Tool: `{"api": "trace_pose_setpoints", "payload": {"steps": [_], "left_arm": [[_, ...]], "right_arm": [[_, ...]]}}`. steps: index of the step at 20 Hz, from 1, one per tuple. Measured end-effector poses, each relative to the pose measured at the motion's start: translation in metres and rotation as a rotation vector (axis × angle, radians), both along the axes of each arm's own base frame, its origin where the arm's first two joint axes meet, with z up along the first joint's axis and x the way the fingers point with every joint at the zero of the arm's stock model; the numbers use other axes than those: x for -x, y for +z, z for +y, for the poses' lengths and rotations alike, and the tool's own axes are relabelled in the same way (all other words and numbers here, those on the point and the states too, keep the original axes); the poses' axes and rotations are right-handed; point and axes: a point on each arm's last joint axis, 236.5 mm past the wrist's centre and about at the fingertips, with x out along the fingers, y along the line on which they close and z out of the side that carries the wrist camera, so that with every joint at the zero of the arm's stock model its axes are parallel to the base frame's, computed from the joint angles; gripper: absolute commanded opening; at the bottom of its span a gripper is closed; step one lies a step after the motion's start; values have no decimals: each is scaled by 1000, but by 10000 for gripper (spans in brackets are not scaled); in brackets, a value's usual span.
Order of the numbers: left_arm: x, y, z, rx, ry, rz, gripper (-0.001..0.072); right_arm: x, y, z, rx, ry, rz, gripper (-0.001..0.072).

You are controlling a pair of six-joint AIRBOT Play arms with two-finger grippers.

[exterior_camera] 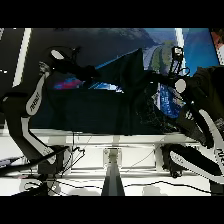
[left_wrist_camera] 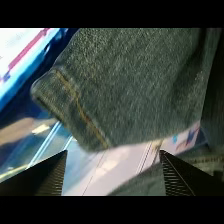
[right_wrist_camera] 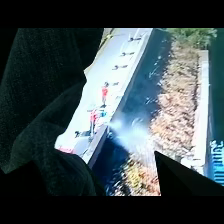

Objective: Fold the clothes and pants, and hang the long-sleeved shirts on hangers.

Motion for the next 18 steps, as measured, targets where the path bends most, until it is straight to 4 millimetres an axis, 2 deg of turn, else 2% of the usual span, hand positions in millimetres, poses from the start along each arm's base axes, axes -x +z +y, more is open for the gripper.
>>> {"api": "trace_pose_setpoints", "payload": {"steps": [2,3,5,6,7,9,11,14,16,18], "left_arm": [[-4,-6,-9,17,21,1,596],[-6,-8,-14,21,31,-5,555],[-15,-13,-19,12,60,-34,325],[-20,-15,-19,1,72,-51,162],[-25,-18,-18,-10,85,-68,29],[-29,-14,-19,-8,99,-87,19],[-37,-2,-16,-10,97,-146,19],[-56,45,-1,-17,99,-304,19],[-75,95,22,-30,148,-443,19],[-92,157,54,-46,234,-598,17]], "right_arm": [[0,0,0,0,0,0,688],[0,0,0,-1,0,-1,688],[0,0,0,-1,0,-1,688],[0,0,0,-1,-1,0,688],[0,0,0,-1,0,-1,688],[0,0,0,-1,-1,-1,688],[-1,1,0,-2,-1,-4,688],[-8,12,1,-7,-2,-34,688],[-16,25,2,-11,-2,-67,688],[-23,38,3,-13,-3,-100,688]]}}
